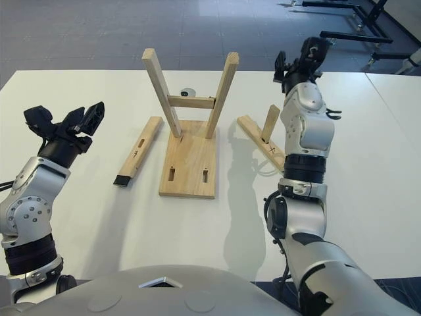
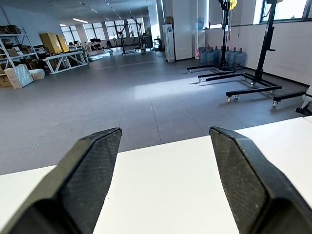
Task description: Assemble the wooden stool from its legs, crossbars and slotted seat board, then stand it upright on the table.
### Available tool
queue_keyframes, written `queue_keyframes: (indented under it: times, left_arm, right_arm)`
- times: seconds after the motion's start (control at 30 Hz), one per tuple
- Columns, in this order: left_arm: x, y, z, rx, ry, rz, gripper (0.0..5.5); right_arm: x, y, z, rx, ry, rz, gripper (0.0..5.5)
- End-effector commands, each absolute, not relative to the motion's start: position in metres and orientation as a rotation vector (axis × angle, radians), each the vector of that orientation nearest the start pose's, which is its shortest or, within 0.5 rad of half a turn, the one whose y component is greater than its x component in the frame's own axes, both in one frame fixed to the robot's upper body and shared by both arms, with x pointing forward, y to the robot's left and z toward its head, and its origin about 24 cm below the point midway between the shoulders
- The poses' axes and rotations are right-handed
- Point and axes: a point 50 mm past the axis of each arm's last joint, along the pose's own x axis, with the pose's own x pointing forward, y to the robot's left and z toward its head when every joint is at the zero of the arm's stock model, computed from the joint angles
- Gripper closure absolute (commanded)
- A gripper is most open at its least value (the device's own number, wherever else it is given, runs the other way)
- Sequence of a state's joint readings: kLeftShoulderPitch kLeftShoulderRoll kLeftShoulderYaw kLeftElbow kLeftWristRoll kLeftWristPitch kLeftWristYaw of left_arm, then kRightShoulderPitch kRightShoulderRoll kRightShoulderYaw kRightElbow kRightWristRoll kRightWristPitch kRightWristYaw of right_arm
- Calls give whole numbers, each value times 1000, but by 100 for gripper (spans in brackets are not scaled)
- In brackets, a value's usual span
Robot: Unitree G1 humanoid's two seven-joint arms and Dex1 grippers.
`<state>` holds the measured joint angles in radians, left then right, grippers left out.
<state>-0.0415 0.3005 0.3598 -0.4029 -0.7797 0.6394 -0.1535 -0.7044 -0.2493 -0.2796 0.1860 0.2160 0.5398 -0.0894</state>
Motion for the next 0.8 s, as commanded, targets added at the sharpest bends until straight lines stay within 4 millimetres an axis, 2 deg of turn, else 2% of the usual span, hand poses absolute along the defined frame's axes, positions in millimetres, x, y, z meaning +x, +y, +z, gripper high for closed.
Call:
queue_keyframes:
  times: [0.03,0.13,0.23,0.3,0.4,0.47,0.53,0.6,0.8]
  left_arm:
    - [243,224,125,-397,28,-205,172]
    - [242,227,125,-403,24,-193,172]
    - [240,235,124,-430,16,-139,172]
    - [236,242,121,-448,14,-88,172]
    - [225,255,114,-478,12,7,172]
    - [214,266,110,-507,6,80,172]
    - [206,274,106,-517,7,132,172]
    - [200,279,102,-522,14,163,172]
    - [204,277,100,-519,29,158,172]
  right_arm:
    - [358,-226,214,101,-91,-181,217]
    - [353,-256,229,-12,-113,-210,217]
    - [334,-309,236,-44,-62,-208,217]
    - [324,-333,240,-100,-3,-153,217]
    - [308,-348,232,-219,160,49,217]
    - [294,-348,206,-174,311,225,217]
    - [279,-337,178,-177,422,384,217]
    - [266,-326,152,-186,499,454,217]
    - [252,-305,95,-71,584,444,217]
